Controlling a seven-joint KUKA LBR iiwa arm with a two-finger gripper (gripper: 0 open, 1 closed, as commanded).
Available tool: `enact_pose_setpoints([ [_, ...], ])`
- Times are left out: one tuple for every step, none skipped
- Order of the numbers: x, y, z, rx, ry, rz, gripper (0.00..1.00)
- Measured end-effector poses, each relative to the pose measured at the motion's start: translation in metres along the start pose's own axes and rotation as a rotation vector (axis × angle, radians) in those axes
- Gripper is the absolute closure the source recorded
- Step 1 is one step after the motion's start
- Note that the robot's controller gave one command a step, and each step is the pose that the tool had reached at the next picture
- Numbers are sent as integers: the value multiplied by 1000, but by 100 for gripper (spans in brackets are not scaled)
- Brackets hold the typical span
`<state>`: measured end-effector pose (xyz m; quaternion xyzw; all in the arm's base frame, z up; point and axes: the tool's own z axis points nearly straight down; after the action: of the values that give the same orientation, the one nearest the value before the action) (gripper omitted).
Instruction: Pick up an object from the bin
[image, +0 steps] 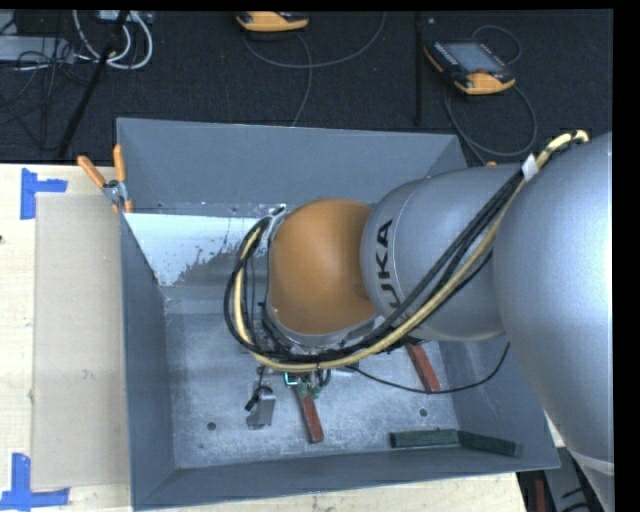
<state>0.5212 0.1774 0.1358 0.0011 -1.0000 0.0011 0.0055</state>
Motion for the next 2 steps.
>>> enact_pose_setpoints([
  [-25, 41, -55, -6, -16, 124, 0],
  [6, -14, -2, 4, -2, 127, 0],
])
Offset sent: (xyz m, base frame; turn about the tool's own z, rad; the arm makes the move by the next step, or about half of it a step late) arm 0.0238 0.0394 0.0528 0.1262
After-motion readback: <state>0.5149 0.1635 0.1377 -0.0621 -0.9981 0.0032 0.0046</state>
